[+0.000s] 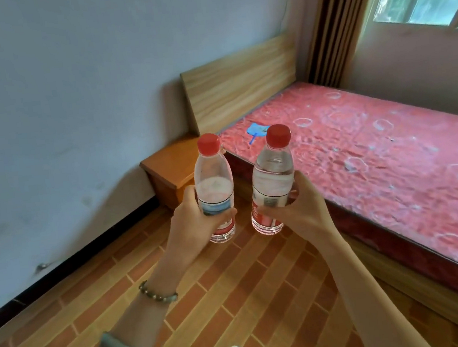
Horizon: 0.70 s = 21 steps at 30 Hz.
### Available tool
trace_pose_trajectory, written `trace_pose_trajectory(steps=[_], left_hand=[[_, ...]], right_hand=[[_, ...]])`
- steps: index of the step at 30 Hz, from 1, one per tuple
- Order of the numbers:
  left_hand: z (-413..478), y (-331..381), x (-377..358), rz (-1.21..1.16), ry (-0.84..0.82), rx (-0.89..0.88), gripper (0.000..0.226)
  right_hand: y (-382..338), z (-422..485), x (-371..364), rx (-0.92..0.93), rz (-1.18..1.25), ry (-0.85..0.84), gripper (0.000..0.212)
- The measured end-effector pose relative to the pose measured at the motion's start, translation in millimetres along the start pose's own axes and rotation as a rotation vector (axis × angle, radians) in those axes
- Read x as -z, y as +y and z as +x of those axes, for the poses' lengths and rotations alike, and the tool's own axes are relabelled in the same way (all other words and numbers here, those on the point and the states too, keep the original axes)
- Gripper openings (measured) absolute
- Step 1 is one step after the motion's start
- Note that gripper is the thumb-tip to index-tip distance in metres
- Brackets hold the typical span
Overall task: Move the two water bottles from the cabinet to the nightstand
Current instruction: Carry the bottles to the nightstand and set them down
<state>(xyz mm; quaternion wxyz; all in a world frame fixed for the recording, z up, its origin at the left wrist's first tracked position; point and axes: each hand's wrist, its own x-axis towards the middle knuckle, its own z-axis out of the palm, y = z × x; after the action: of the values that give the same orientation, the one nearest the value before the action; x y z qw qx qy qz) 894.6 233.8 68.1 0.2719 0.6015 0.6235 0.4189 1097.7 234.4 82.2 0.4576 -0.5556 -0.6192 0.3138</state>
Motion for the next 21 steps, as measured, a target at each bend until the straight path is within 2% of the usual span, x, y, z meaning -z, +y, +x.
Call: trace_pose_trajectory(steps=[13,21], left_hand=[[207,-35,-10,0.040,0.025,-0.012,0.071],[331,-59,-46,0.047,0.094,0.052,0.073]], right_hand=[[27,208,-54,-0.014,0.003,-0.038,0.064],[68,350,-80,0.030,-0.004,-0.148,0.067]])
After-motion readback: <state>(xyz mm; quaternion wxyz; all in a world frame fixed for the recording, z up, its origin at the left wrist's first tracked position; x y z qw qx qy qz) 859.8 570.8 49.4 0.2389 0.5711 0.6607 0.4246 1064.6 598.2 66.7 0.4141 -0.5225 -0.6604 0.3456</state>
